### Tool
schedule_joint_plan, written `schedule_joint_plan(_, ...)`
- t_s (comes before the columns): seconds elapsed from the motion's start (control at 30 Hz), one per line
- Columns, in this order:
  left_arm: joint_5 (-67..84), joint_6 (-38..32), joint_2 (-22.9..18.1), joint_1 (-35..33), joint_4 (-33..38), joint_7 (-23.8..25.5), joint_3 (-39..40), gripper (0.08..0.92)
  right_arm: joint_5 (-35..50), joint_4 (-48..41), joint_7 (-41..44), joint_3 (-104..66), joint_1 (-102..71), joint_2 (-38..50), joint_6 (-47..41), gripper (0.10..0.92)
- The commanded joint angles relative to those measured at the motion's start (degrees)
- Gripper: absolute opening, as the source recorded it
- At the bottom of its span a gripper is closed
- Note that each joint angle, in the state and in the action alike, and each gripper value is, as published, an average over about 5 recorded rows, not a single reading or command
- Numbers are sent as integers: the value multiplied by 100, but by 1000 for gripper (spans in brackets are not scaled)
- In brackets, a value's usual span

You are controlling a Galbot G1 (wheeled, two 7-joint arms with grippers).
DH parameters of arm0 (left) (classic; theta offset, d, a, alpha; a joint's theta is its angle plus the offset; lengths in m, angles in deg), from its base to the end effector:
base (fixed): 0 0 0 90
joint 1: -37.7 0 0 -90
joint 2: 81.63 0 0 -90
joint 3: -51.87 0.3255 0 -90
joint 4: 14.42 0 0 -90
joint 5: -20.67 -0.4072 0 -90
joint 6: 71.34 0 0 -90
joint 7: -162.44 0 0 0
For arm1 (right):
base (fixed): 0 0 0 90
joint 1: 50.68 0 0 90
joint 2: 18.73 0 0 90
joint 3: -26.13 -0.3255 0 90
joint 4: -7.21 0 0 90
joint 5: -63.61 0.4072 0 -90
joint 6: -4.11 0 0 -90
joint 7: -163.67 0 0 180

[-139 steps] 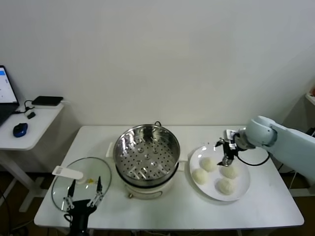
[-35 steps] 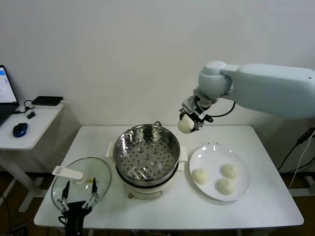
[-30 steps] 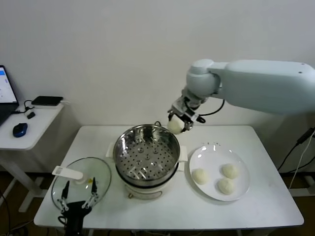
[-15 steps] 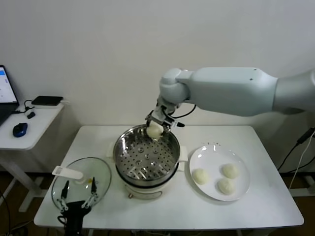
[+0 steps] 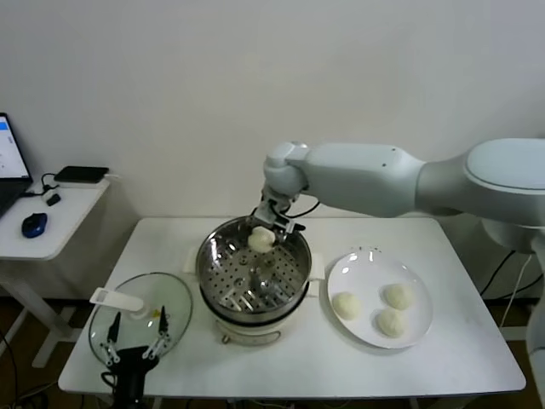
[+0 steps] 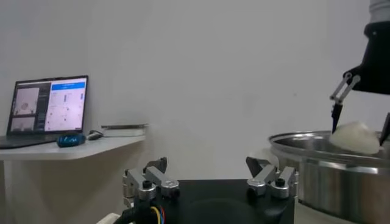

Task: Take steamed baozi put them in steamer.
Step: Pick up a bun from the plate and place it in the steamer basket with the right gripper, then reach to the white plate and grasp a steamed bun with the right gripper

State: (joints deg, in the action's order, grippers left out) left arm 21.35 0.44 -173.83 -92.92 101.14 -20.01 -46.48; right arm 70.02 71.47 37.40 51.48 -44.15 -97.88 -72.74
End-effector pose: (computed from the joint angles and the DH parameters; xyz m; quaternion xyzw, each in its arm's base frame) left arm 0.1771 0.0476 -0.3518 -0.0898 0.9952 0.0285 0.0272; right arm 0.5700 0.2310 -0.0928 0.6299 -0.2337 0.7383 0.0591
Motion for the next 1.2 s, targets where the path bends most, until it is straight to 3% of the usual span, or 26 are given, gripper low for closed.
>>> schedule_joint_plan(0.03, 3, 3, -280, 12, -14, -1, 4, 823, -97, -462, -5, -22, -251, -177, 150, 670)
schedule_joint_plan(0.37, 4, -12, -280, 4, -9, -11, 5, 823, -107, -861, -118, -60, -393, -408, 288, 677)
schedule_joint_plan(0.6, 2, 1, -280, 6, 6, -11, 15, 823, -52, -852, -173, -45, -327, -418, 366, 807)
schedule_joint_plan(0.8, -8, 23, -280, -6, 25, -8, 17, 823, 236, -569, -139, 2, -93, -269, 293, 822)
schedule_joint_plan(1.03, -15, 24, -280, -71, 66, -7, -25, 823, 1888, 339, 234, 742, 1122, 375, -290, 823)
schedule_joint_plan(1.2, -80, 21, -280, -101, 109, -1, 15, 823, 2925, 1008, 206, 1471, 1831, 1209, -1623, 823)
